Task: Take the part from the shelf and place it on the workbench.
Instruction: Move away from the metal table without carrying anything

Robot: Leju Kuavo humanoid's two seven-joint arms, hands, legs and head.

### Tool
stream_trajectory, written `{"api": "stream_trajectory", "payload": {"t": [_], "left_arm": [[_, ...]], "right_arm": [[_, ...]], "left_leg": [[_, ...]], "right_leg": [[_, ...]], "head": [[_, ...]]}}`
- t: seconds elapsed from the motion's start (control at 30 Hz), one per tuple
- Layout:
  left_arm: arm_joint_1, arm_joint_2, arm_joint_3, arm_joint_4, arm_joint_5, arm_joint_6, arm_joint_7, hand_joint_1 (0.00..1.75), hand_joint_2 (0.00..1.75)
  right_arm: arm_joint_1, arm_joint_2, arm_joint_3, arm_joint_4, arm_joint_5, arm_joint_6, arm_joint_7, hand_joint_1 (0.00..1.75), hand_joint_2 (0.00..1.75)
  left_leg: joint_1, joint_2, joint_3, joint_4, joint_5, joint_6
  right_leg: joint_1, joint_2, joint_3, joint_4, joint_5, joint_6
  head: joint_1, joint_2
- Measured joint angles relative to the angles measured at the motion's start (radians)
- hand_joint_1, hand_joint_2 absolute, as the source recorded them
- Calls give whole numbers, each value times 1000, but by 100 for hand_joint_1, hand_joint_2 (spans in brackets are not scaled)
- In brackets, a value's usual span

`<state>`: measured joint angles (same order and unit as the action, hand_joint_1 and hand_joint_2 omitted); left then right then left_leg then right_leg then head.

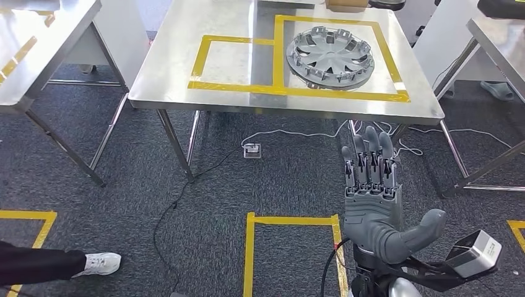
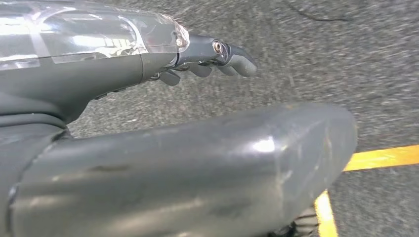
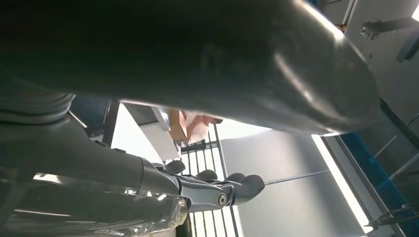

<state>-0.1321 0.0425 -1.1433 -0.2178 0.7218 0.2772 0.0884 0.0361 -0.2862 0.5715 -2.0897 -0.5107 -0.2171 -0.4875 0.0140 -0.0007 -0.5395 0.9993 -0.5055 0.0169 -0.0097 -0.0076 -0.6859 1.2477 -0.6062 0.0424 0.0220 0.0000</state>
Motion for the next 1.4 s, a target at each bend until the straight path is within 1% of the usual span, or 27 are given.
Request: {"api": "stream_trajectory", "payload": {"t": [0.03,0.07,0.1,0.17,0.23,0.27,0.33,0.37,0.47,0.5,0.53,0.57,0.63,0.7,0.73,0.77,0.83,0.9,1.0,1.03,1.07,1.1,1.17,1.23,1.27,1.33,1.4], "left_arm": [[0,1,0,0,0,2,0,0,0],[0,3,0,0,0,4,0,0,0],[0,5,0,0,0,6,0,0,0],[0,9,0,0,3,9,0,0,0],[0,12,0,-1,6,12,-1,0,0],[0,13,0,-1,7,13,-1,0,0],[2,15,0,-1,8,12,-1,0,0],[3,15,0,-1,8,12,-4,0,0],[3,15,0,-2,8,12,-17,0,0],[3,15,0,-2,8,12,-19,0,0],[3,15,0,-2,8,12,-20,0,0],[3,15,0,-2,8,12,-20,0,0],[3,15,0,-3,7,11,-20,0,0],[1,15,0,-4,6,10,-20,0,0],[1,15,0,-4,5,9,-20,0,0],[0,15,0,-6,5,8,-20,0,0],[1,15,0,-7,4,6,-20,0,0],[2,13,0,-8,4,5,-19,0,0],[3,7,0,-10,1,1,-19,0,0],[4,6,0,-10,1,1,-18,0,0],[5,6,0,-10,0,1,-18,0,0],[5,5,0,-10,0,0,-18,0,0],[5,2,0,-10,0,-2,-18,0,0],[2,-2,0,-11,0,-3,-19,0,0],[2,-3,0,-11,0,-4,-19,0,0],[3,-4,0,-10,0,-4,-19,0,0],[5,-3,0,-10,0,-4,-19,0,0]], "right_arm": [[0,0,0,3,-3,3,-3,0,0],[0,1,0,6,-6,6,-6,0,0],[0,1,0,10,-9,10,-10,0,0],[-2,2,0,16,-16,19,-19,0,0],[-4,2,0,22,-19,26,-27,0,0],[-5,2,0,24,-18,28,-29,0,0],[-6,2,0,27,-10,29,-31,0,0],[-6,3,0,28,-7,28,-31,0,0],[-5,6,-3,32,-4,25,-31,0,0],[-4,7,-4,33,-3,24,-31,0,0],[-4,8,-5,34,-3,24,-31,0,0],[-4,8,-5,35,-3,24,-31,0,0],[-3,9,-6,37,-3,24,-31,0,0],[-1,10,-7,37,-3,24,-31,0,0],[-1,10,-7,37,-3,24,-31,0,0],[0,10,-7,37,-3,24,-31,0,0],[2,10,-7,37,-2,23,-31,0,0],[4,10,-8,37,6,18,-30,0,0],[8,8,-8,37,27,3,-22,0,0],[9,8,-8,37,35,-3,-18,0,0],[9,9,-8,37,44,-8,-14,0,0],[10,9,-7,37,53,-13,-12,0,0],[9,8,-7,35,71,-21,-8,0,0],[10,8,-8,31,81,-25,-7,0,0],[11,8,-8,30,83,-27,-7,0,0],[11,8,-7,28,86,-29,-6,0,0],[9,8,-7,27,91,-30,-3,0,0]], "left_leg": [[-2,0,-14,1,11,0],[-3,0,-28,1,22,-1],[-5,0,-41,1,32,-3],[-8,-1,-60,2,51,-9],[-9,0,-72,1,69,-20],[-8,1,-76,0,78,-26],[-6,1,-86,3,80,-38],[-6,1,-93,18,58,-42],[-4,1,-133,166,-81,-49],[-4,1,-144,226,-112,-51],[-4,1,-146,266,-118,-52],[-5,1,-133,277,-103,-52],[-5,1,-61,206,-49,-47],[-9,0,26,81,-43,-37],[-11,-1,50,38,-54,-33],[-14,-2,60,15,-63,-28],[-11,-2,53,1,-54,-17],[-5,0,41,-6,-35,-3],[-4,-2,14,-6,-10,2],[-4,-4,5,-5,-3,1],[-4,-8,-3,-4,3,-2],[-4,-13,-10,-4,9,-5],[-5,-25,-19,-2,18,-13],[-5,-40,-30,1,28,-24],[-4,-49,-36,1,34,-31],[-1,-62,-46,3,42,-44],[-2,-37,-66,39,12,-52]], "right_leg": [[0,0,8,30,-1,-1],[0,1,29,28,17,-3],[1,1,65,-11,45,-8],[3,6,168,-157,78,-22],[9,10,237,-273,72,-32],[12,11,246,-295,67,-35],[12,7,236,-304,80,-44],[11,4,229,-306,89,-51],[13,-3,194,-299,115,-67],[15,-5,177,-292,122,-68],[17,-5,159,-284,129,-68],[18,-6,139,-274,136,-68],[20,-6,103,-253,147,-65],[21,-6,79,-239,156,-57],[21,-6,73,-235,161,-52],[21,-6,70,-234,167,-47],[20,-2,63,-233,176,-37],[19,6,45,-190,138,-23],[10,10,-2,-17,20,-3],[7,10,-5,20,2,0],[5,10,9,22,2,1],[2,12,41,-15,21,1],[-2,35,132,-157,71,-4],[-4,62,187,-255,90,-12],[-3,66,192,-268,87,-17],[-1,45,189,-273,93,-31],[-1,21,185,-280,103,-47]], "head": [[4,0],[8,0],[11,0],[18,0],[22,0],[23,0],[23,0],[22,0],[5,0],[-1,0],[-6,0],[-10,0],[-17,0],[-22,0],[-22,0],[-23,0],[-24,0],[-18,0],[-2,0],[2,0],[4,0],[6,0],[8,0],[9,0],[9,0],[8,0],[0,0]]}}
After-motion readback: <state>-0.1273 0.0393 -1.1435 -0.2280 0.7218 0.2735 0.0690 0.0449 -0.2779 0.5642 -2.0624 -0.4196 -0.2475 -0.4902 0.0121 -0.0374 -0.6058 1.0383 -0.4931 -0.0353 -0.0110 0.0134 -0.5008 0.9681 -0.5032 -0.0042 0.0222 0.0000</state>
